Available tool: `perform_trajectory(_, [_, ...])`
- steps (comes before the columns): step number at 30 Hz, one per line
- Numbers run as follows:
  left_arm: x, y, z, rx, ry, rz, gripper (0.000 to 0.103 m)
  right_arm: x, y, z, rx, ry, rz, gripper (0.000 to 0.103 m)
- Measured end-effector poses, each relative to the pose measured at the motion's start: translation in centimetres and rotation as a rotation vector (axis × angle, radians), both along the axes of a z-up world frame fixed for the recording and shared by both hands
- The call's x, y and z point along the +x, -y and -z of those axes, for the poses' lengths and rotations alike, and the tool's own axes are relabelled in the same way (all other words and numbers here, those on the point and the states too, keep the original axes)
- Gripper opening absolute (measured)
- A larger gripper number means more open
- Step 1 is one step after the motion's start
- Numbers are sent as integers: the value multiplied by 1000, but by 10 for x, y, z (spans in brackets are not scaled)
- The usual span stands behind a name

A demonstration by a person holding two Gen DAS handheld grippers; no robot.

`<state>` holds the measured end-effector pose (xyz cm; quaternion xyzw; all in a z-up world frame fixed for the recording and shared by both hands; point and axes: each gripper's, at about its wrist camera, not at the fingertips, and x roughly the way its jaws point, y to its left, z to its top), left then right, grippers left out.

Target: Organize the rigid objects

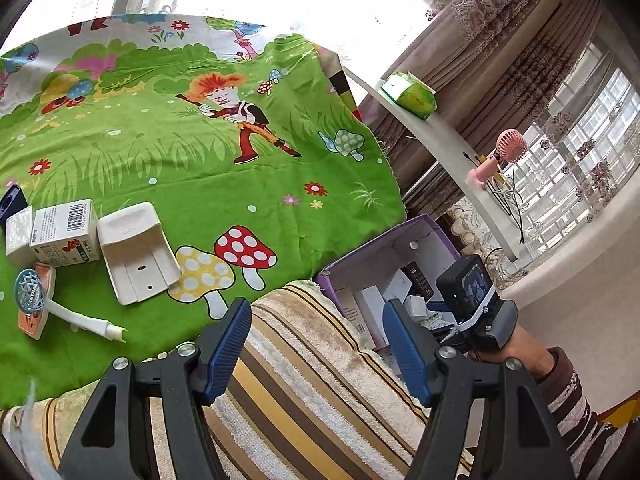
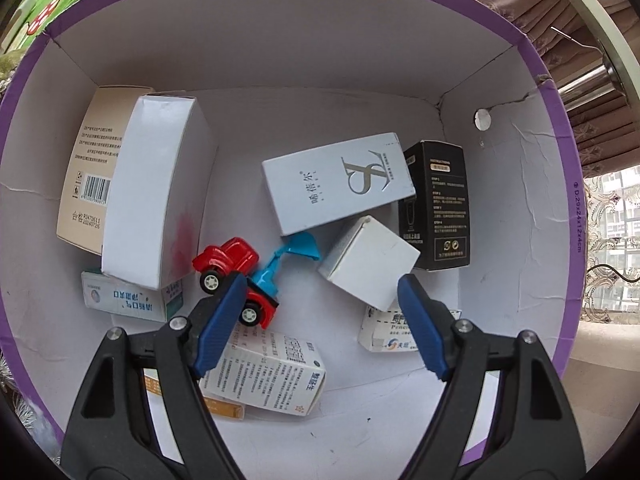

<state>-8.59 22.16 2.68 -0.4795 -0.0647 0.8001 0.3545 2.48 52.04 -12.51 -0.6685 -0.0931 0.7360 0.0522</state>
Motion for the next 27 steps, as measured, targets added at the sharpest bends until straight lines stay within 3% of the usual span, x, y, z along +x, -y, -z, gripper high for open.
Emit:
perform_trajectory(12, [1,1,-1,6,-1,-8,69,47,15,2,-74,58,-70,80])
perform_trajectory(17, [1,1,1,7,3,-8,69,59,24,24,-85,132,-97,79])
perform_trajectory(18, [1,1,1,7,4,-9,69,59,24,25,-81,135,-91,74])
perform_trajectory(22, [-1,3,2,12,10,-16,69,68,21,6,-128,113,-102,74])
perform_trajectory(25, [-2,3,4,16,20,-15,69,74,15,-9,-75,53,-135,74])
perform_trajectory(27, [0,1,5,14,19,-7,69,76,18,-8,-68,69,-199,74])
